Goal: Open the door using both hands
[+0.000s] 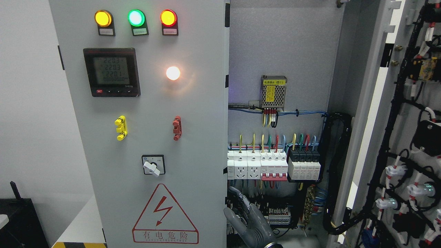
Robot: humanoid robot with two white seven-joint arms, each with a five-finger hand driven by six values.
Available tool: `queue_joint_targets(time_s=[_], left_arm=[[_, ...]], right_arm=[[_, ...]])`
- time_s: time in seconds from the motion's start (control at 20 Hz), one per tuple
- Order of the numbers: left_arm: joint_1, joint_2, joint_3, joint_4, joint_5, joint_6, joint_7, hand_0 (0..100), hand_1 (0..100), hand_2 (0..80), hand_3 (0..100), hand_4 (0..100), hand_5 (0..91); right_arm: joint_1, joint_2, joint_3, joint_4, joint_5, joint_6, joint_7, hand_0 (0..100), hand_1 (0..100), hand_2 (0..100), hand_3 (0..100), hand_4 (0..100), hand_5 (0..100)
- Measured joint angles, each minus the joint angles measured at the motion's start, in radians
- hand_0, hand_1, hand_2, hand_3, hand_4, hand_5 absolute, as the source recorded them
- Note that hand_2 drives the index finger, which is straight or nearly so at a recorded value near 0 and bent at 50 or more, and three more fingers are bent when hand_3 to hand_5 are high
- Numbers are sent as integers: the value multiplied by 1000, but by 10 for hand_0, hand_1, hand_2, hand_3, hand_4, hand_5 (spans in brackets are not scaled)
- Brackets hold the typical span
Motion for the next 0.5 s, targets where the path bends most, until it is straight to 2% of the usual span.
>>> queue_joint_targets(time_s=[0.5], left_arm=[[0, 0, 0, 0, 0, -4, 0, 120, 389, 0, 0, 0, 0]], right_arm=[[-24, -1, 11, 19, -49, 3, 34, 120, 389, 0, 0, 0, 0]])
